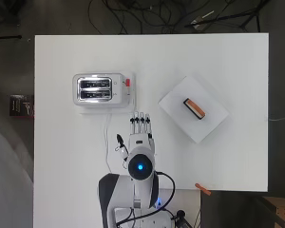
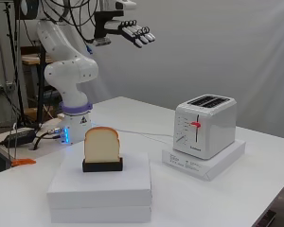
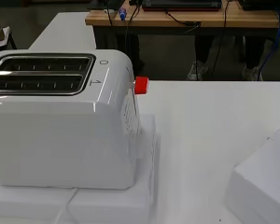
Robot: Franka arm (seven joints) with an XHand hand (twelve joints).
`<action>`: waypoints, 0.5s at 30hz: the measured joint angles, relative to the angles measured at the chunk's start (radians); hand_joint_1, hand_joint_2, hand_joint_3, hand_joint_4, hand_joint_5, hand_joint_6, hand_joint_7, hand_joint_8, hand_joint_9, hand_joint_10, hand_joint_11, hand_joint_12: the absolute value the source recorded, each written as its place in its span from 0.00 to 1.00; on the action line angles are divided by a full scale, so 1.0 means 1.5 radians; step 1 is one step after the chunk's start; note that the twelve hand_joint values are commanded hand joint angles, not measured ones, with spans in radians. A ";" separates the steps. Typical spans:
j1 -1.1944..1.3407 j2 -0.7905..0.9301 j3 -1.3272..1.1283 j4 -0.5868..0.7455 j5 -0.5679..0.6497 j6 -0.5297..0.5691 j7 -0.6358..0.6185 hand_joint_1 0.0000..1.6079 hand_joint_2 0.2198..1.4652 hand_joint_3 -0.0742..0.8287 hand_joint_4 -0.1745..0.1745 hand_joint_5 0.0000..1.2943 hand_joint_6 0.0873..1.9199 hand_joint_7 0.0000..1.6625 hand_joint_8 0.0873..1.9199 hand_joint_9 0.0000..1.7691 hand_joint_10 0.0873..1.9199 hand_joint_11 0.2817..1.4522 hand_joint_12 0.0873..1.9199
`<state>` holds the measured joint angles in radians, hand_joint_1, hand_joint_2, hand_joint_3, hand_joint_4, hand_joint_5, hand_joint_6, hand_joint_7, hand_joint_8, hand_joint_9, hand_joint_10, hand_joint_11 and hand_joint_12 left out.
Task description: Teleoperate dual arm-hand system to toast a bread
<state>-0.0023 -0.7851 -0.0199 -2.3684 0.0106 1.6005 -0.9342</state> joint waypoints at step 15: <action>-0.026 0.146 -0.083 0.142 -0.087 -0.061 0.054 0.00 0.83 0.08 0.45 0.21 0.00 0.21 0.00 0.30 0.00 0.20 0.00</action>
<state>-0.0413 -0.5657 -0.1442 -2.1558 -0.1196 1.5085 -0.8537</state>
